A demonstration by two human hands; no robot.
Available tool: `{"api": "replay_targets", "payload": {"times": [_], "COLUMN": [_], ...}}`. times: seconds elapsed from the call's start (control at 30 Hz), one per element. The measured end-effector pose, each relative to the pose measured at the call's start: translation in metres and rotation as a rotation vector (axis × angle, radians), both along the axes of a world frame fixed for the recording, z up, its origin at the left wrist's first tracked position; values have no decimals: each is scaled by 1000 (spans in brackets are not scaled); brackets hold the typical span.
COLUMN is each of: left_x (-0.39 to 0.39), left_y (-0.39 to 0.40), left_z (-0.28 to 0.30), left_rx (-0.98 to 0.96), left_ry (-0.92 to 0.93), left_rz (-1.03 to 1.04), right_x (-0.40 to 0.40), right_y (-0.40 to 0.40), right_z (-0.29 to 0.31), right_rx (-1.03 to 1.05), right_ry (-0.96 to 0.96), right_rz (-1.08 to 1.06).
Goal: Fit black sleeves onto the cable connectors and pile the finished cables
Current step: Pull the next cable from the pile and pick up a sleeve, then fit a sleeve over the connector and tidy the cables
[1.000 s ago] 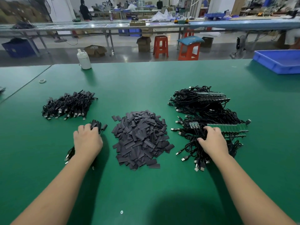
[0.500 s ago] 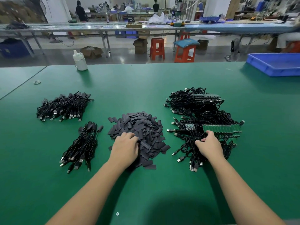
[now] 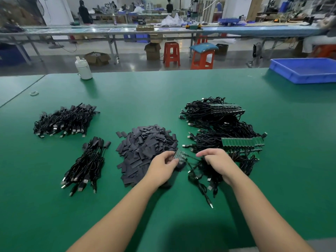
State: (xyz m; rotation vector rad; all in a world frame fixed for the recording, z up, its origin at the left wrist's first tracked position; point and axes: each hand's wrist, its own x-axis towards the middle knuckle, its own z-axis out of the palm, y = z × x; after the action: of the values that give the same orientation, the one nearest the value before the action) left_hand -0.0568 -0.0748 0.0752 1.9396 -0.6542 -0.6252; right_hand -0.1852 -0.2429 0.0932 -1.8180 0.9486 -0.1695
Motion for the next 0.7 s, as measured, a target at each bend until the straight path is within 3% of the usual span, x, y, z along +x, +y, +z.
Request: {"api": "replay_targets", "payload": {"times": [0.07, 0.17, 0.3, 0.4, 0.47, 0.6, 0.7], "left_x": [-7, -16, -24, -26, -27, -28, -28], "left_y": [-8, -16, -22, -25, -27, -31, -32], "left_z": [0, -3, -4, 3, 9, 15, 12], "left_rx": [-95, -167, -174, -195, -234, -228, -262], "left_ry": [252, 344, 243, 117, 151, 132, 136], "left_rz": [29, 62, 101, 17, -38, -81, 56], "right_x": [1, -1, -2, -2, -1, 5, 6], "right_y": [4, 11, 21, 27, 29, 30, 30], "right_z": [0, -2, -4, -1, 0, -1, -3], "right_rx": [2, -11, -27, -75, -57, -68, -44], "right_ry": [-25, -12, -15, -90, -138, -158, -204], "right_rz": [53, 131, 159, 246, 297, 238, 116]}}
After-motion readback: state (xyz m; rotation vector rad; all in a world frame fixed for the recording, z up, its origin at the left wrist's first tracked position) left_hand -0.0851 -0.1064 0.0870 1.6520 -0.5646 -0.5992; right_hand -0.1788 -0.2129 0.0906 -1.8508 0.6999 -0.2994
